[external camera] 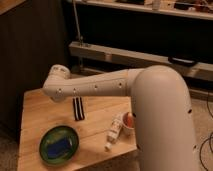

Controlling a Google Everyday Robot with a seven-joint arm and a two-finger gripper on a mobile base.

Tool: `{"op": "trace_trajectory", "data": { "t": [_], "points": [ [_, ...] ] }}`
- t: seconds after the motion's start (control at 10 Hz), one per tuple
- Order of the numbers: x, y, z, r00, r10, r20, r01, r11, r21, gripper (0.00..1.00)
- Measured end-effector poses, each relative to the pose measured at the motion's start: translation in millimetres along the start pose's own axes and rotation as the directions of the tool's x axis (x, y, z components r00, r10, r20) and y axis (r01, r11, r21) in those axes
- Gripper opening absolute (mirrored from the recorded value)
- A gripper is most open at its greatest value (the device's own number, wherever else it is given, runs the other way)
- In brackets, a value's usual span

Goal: Pick up the ceramic cup

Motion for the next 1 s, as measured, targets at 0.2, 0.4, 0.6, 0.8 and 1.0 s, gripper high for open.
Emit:
{"op": "trace_trajectory", "data": {
  "t": [0.2, 0.4, 0.6, 0.8, 1.0],
  "points": [
    [0.0, -0.1, 0.0, 1.000, 0.000, 0.000, 0.000, 1.000, 0.000, 0.07],
    [3.8, 5.9, -10.7, 1.000, -0.005, -0.005, 0.005, 1.000, 0.002, 0.07],
    [9.4, 20.4, -36.2, 1.000, 0.012, -0.013, -0.011, 1.000, 0.020, 0.07],
    [2.8, 48.0, -87.9, 0.998, 0.062, -0.003, -0.062, 0.997, 0.039, 0.07],
    [-30.6, 74.5, -130.5, 0.994, 0.105, 0.038, -0.107, 0.993, 0.044, 0.07]
  ]
}}
